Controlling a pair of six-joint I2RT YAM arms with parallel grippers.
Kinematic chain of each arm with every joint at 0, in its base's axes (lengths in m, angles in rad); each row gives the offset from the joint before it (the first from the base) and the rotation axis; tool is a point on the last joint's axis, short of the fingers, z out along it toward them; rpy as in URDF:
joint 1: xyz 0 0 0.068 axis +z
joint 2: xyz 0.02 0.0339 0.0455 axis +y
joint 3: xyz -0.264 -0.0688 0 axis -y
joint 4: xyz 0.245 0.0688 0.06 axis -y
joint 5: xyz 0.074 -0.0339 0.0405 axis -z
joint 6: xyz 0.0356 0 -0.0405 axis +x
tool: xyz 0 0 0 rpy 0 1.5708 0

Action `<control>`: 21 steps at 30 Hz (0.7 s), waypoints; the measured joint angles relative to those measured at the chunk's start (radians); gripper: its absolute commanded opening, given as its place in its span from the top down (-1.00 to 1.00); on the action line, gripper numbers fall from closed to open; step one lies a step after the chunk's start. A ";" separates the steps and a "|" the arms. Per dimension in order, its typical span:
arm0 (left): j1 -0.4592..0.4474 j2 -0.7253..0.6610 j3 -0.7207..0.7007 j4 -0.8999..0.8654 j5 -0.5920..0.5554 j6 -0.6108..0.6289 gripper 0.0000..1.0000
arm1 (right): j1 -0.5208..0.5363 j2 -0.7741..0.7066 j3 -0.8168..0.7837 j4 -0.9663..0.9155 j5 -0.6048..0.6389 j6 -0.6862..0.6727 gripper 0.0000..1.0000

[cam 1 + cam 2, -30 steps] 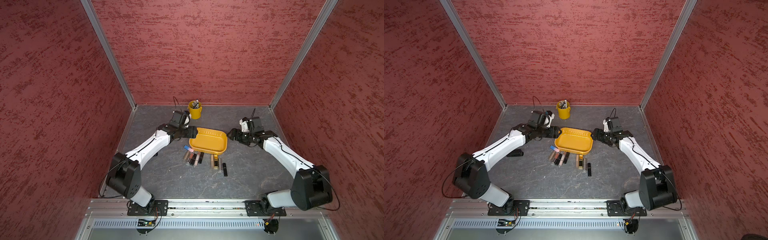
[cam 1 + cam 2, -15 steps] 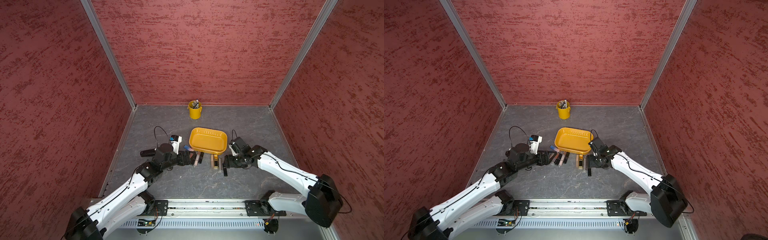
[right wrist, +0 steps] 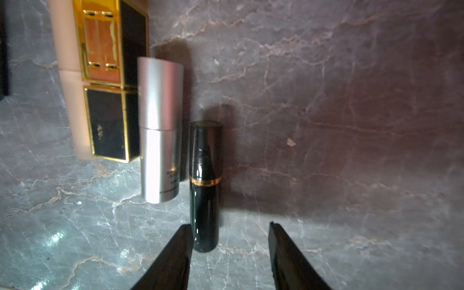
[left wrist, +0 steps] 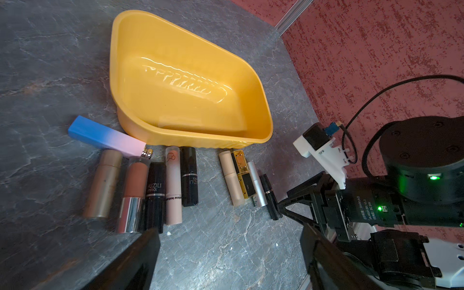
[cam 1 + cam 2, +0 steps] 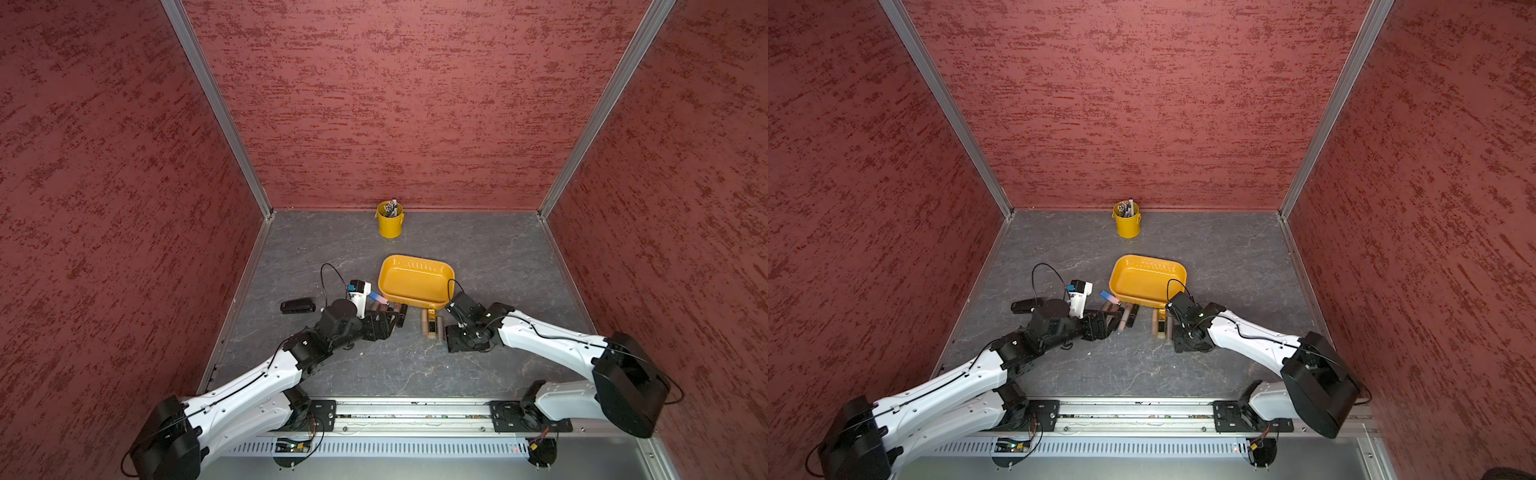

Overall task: Put the lipstick into the storage box
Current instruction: Pick up the lipstick at the center of the board.

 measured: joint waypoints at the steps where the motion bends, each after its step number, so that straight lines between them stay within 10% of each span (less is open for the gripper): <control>1: -0.001 0.005 0.005 0.003 -0.002 0.000 -0.85 | 0.002 0.008 0.000 0.006 0.000 0.002 0.00; 21: -0.003 -0.008 0.012 0.010 -0.021 0.000 -0.86 | 0.072 0.060 -0.006 0.042 0.003 0.044 0.19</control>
